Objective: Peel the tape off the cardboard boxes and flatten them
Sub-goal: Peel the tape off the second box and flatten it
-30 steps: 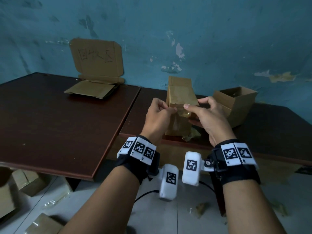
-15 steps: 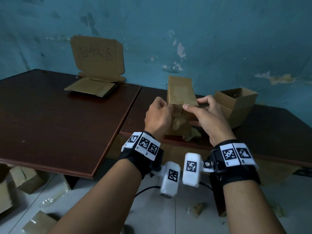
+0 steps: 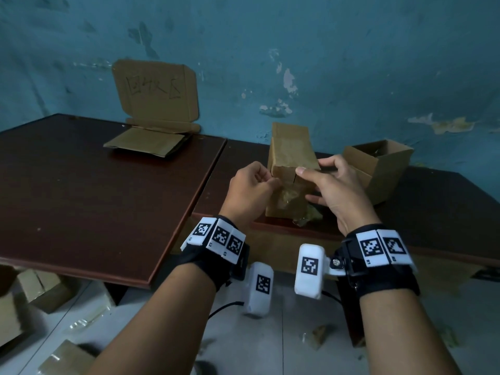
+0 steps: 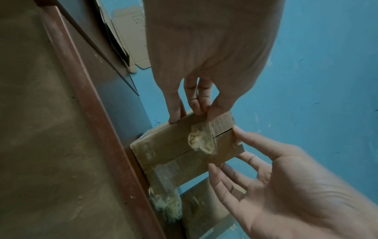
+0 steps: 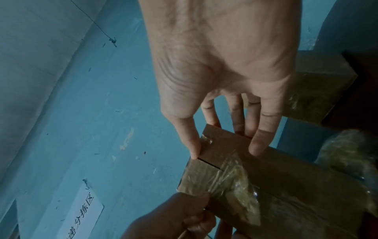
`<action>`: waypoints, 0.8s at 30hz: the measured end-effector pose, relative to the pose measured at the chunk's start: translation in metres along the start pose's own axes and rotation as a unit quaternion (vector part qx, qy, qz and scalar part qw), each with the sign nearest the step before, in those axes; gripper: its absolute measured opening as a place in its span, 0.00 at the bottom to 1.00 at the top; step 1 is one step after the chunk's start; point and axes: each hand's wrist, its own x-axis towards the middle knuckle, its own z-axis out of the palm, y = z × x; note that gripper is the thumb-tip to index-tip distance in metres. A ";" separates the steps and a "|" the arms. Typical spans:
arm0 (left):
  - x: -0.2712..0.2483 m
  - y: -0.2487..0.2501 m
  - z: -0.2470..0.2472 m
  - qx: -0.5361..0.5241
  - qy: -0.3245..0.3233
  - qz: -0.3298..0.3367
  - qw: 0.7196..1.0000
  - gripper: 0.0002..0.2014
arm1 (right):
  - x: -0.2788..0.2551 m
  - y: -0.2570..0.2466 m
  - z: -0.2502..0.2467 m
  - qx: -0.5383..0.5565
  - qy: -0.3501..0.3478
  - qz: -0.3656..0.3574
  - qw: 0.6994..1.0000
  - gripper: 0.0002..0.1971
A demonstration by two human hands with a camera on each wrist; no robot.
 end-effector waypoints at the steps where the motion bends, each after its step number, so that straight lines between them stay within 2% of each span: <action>1: 0.000 0.000 0.000 0.002 0.003 0.004 1.000 0.11 | 0.000 0.000 0.001 0.000 -0.001 -0.001 1.000 0.20; 4: -0.002 -0.002 0.000 -0.011 0.019 -0.006 1.000 0.11 | 0.000 0.000 0.002 0.000 -0.002 -0.002 1.000 0.18; 7: -0.003 0.000 -0.001 -0.056 0.007 -0.026 0.998 0.08 | 0.000 0.000 -0.001 0.011 -0.005 0.000 1.000 0.19; 10: -0.001 0.001 -0.003 -0.086 0.004 -0.016 0.996 0.06 | -0.001 0.000 -0.001 0.014 -0.005 -0.002 1.000 0.19; 15: 0.001 -0.001 -0.002 -0.092 0.012 0.001 0.996 0.17 | -0.002 -0.001 -0.001 0.014 -0.004 -0.003 1.000 0.19; 19: 0.003 -0.005 0.000 -0.057 0.012 0.019 0.998 0.09 | -0.001 0.000 -0.001 0.014 -0.006 -0.001 1.000 0.19; 24: 0.003 -0.002 -0.001 -0.067 0.012 -0.009 0.998 0.08 | 0.002 0.002 -0.001 0.015 -0.006 -0.004 1.000 0.19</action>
